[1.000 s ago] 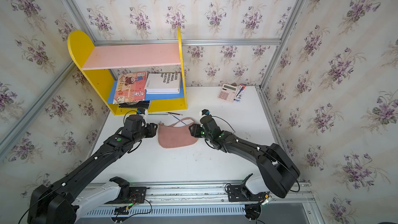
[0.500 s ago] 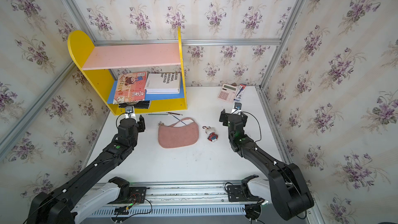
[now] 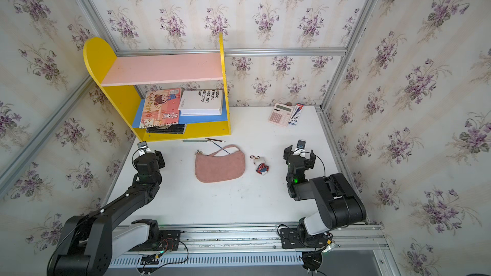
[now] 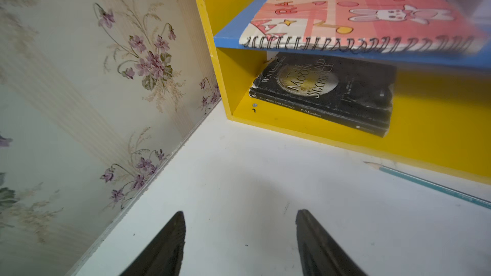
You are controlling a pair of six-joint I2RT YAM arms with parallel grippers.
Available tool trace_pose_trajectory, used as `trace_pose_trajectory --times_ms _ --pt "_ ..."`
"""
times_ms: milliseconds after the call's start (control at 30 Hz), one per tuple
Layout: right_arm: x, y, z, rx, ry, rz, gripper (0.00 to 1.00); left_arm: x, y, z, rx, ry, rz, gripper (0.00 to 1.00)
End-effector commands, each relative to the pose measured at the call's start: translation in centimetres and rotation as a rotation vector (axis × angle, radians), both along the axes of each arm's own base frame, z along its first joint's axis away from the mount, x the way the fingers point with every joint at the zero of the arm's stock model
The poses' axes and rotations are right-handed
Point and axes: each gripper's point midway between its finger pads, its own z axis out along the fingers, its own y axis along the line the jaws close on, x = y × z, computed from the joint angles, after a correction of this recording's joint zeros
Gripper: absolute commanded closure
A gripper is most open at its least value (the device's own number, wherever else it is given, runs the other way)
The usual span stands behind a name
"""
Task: Remove the decoration from the bag
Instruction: Reset both arms
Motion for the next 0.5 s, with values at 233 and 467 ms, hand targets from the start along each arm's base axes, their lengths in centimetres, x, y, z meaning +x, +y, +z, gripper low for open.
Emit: trace_pose_trajectory --times_ms 233,467 --pt "1.3 0.7 2.0 0.083 -0.096 0.133 0.00 4.7 -5.1 -0.3 -0.054 -0.117 -0.334 0.29" --pt "0.6 0.1 1.3 0.144 -0.123 0.170 0.00 5.6 -5.1 -2.0 -0.074 -0.075 -0.329 0.08"
